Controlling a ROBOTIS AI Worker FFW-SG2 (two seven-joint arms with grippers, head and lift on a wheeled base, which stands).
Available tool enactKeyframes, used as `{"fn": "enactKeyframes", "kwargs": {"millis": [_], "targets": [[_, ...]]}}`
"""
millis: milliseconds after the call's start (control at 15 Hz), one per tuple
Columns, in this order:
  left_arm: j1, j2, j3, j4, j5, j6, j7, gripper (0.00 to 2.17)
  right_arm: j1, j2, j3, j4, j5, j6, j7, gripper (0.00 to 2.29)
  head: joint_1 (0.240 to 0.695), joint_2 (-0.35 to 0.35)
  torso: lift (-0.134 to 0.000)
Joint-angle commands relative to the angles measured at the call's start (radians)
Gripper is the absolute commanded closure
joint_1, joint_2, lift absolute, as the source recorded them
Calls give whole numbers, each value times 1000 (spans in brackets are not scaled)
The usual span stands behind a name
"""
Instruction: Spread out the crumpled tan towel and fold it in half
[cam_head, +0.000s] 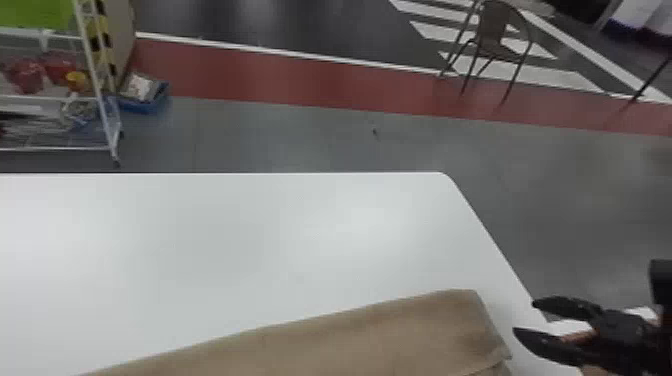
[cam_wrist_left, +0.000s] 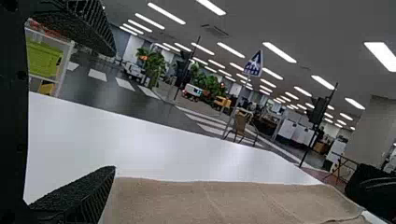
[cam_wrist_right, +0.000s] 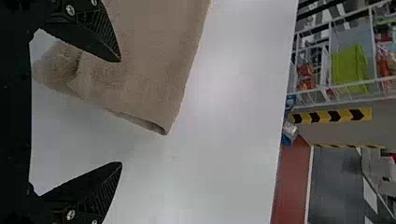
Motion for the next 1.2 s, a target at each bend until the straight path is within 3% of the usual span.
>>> {"fn": "enactKeyframes", "kwargs": {"millis": [0,200,333,400,600,867,1133], "targets": [[-16,1,-26,-2,-3,-2,-10,16,-29,36,-2,-27,-14,41,5,113,695,-307,-120],[-28,9,-29,-2,1,126,14,12,-37,58,-7,-49,-54,44,5,113,695,-280,-120],[-28,0,-46,-5,32,282,54,12,-42,108,-7,-82,-79,38,5,113,695,-250,-120],[-28,-2,-59,-13,50,393,71,12,-43,119,10,-87,-87,29,5,117,695,-225,-120],[-30,0,-103,-13,50,488,81,12,-80,124,42,-72,-82,32,5,117,695,-123,-120],[-36,0,-131,-5,24,491,100,12,-140,102,91,25,12,44,5,124,695,-119,-120],[-36,6,-131,4,23,491,98,12,-118,44,93,102,38,105,5,144,695,-155,-120]]}}
